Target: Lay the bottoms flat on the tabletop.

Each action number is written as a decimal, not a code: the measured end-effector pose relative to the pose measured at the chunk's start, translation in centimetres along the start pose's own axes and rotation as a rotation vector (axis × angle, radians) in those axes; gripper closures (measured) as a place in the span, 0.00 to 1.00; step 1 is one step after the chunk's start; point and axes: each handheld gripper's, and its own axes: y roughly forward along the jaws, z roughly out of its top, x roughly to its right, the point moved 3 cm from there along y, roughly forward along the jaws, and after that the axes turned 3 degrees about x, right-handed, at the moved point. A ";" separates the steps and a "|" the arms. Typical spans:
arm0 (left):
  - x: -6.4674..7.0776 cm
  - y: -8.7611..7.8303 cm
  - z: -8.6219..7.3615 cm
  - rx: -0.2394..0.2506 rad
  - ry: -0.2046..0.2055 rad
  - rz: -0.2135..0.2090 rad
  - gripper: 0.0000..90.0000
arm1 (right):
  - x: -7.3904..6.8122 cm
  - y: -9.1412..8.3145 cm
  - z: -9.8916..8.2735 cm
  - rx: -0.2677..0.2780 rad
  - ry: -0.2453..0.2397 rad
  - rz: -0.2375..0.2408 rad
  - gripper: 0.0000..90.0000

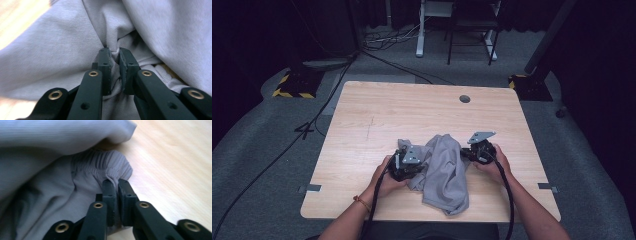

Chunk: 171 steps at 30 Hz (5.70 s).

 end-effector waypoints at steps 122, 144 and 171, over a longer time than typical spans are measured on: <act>-12.1 -5.6 -6.2 -0.183 -0.355 0.278 0.83 | 12.2 -6.7 -6.3 -0.006 0.428 -0.375 0.88; -6.1 -5.8 -5.2 -0.098 -0.228 0.124 0.90 | 6.5 -1.6 -3.3 -0.015 0.209 -0.069 0.64; -4.4 -11.8 -3.2 0.062 -0.237 0.133 0.38 | 13.4 -8.2 -7.3 0.037 0.450 -0.460 0.52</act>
